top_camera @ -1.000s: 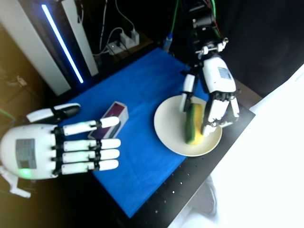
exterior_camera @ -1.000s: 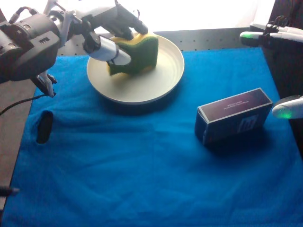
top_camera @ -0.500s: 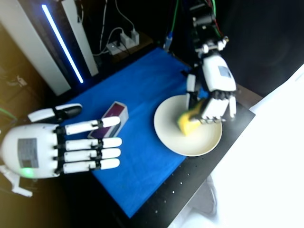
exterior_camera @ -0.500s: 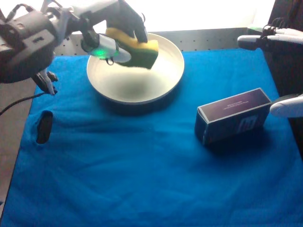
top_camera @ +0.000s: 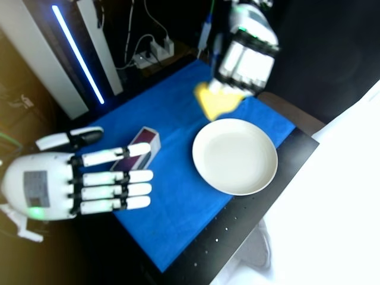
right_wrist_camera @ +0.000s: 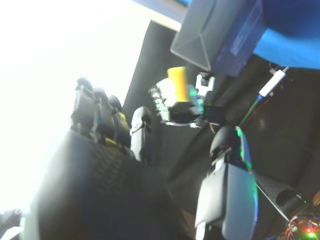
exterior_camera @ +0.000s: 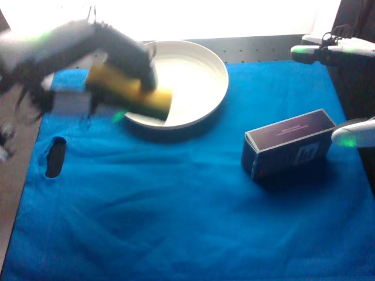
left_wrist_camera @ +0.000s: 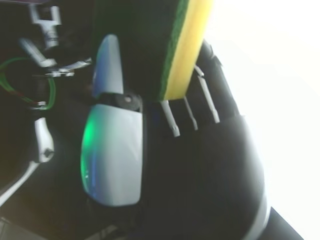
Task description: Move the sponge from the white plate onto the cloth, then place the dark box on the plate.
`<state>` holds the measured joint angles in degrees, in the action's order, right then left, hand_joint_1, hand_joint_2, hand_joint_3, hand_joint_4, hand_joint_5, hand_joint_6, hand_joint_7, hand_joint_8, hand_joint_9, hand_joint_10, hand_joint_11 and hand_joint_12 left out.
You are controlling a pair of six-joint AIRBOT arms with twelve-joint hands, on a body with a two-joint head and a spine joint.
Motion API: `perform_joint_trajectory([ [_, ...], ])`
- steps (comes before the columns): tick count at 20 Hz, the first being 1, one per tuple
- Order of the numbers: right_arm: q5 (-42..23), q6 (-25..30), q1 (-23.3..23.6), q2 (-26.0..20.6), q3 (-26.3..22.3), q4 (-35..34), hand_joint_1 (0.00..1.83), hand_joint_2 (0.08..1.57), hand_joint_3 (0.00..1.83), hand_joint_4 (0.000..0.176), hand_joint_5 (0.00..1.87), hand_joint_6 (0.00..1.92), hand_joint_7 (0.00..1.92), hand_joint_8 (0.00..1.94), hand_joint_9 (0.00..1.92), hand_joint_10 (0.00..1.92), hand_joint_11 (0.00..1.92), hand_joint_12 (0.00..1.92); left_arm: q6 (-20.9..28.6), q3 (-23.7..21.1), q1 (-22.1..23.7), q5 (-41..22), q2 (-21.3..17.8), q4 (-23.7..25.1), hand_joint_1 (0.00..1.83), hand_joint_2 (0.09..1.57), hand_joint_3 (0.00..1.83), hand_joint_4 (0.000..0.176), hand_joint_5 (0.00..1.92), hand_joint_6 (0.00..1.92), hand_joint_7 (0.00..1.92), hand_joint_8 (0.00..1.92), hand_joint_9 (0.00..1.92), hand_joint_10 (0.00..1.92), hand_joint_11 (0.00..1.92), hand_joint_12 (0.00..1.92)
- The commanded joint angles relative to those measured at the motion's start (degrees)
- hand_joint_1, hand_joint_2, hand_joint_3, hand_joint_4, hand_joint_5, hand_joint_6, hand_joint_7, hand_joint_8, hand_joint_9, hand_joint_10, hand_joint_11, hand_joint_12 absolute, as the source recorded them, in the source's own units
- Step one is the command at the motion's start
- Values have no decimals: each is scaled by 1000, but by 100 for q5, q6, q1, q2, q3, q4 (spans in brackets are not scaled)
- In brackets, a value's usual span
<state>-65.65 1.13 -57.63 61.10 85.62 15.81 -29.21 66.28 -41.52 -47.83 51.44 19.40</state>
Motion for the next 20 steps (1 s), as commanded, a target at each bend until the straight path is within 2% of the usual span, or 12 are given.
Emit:
perform_joint_trajectory([
  [1, -603, 51, 76, 8, -2, -337, 614, 915, 0, 175, 209, 4, 84, 12, 3, 1, 0, 0, 78, -66, -81, -719, -72, -273, 1289, 1061, 0, 0, 1127, 534, 1104, 997, 1016, 1129, 855, 1557],
  [3, -603, 61, 76, 12, 0, -339, 643, 908, 0, 176, 208, 2, 60, 1, 0, 0, 0, 0, 103, -185, -490, -654, -95, -450, 1255, 1053, 1, 6, 1096, 796, 1143, 734, 1036, 955, 858, 1428],
  [5, -603, 61, 76, 29, 4, -345, 658, 912, 0, 176, 198, 0, 39, 0, 0, 0, 0, 0, 213, -175, -839, -611, 62, -632, 1376, 1081, 0, 0, 1001, 1010, 1105, 603, 959, 1129, 813, 1232],
  [6, -604, 61, 76, 42, 18, -343, 669, 925, 1, 158, 199, 1, 53, 6, 0, 0, 0, 0, 250, -169, -1013, -590, 121, -754, 1383, 1077, 0, 0, 1034, 899, 1112, 619, 941, 1190, 786, 1273],
  [7, -604, 62, 76, 55, 33, -338, 658, 929, 3, 170, 199, 1, 63, 8, 0, 0, 0, 0, 251, -170, -1099, -569, 147, -820, 1384, 1070, 0, 0, 1152, 580, 1073, 791, 933, 1265, 765, 1394],
  [9, -604, 64, 76, 61, 50, -334, 634, 934, 4, 168, 199, 0, 62, 5, 0, 0, 0, 0, 249, -151, -1234, -524, 201, -978, 1270, 1060, 0, 0, 1179, 507, 1052, 1012, 885, 1018, 711, 1473],
  [11, -604, 70, 76, 61, 63, -334, 623, 924, 0, 176, 184, 0, 49, 0, 0, 0, 0, 0, 242, -160, -1308, -621, 200, -1084, 1181, 933, 0, 0, 881, 69, 834, 180, 626, 660, 348, 1465],
  [13, -604, 75, 76, 81, 70, -303, 663, 906, 0, 176, 173, 0, 32, 0, 0, 0, 0, 0, 167, -234, -1416, -910, 150, -1304, 923, 850, 0, 0, 542, 2, 574, 9, 414, 378, 40, 1332],
  [14, -604, 81, 76, 91, 82, -287, 654, 907, 0, 176, 152, 0, 13, 0, 0, 0, 0, 0, 118, -278, -1449, -1020, 111, -1367, 854, 828, 0, 31, 469, 0, 544, 1, 399, 366, 7, 1359],
  [15, -603, 90, 76, 102, 113, -254, 681, 899, 0, 176, 192, 16, 31, 8, 2, 0, 30, 13, 11, -381, -1502, -1168, 19, -1452, 853, 784, 0, 15, 435, 0, 546, 1, 477, 270, 88, 1257],
  [16, -603, 106, 77, 124, 142, -211, 709, 885, 0, 152, 265, 13, 56, 5, 17, 2, 54, 20, -71, -461, -1528, -1287, -53, -1479, 834, 784, 0, 0, 377, 0, 513, 3, 491, 213, 136, 1119],
  [20, -595, 168, 86, 198, 293, -178, 779, 856, 0, 60, 296, 4, 68, 0, 10, 0, 53, 16, -198, -592, -1541, -1740, -135, -1593, 710, 810, 2, 0, 365, 2, 475, 3, 570, 74, 189, 1006],
])
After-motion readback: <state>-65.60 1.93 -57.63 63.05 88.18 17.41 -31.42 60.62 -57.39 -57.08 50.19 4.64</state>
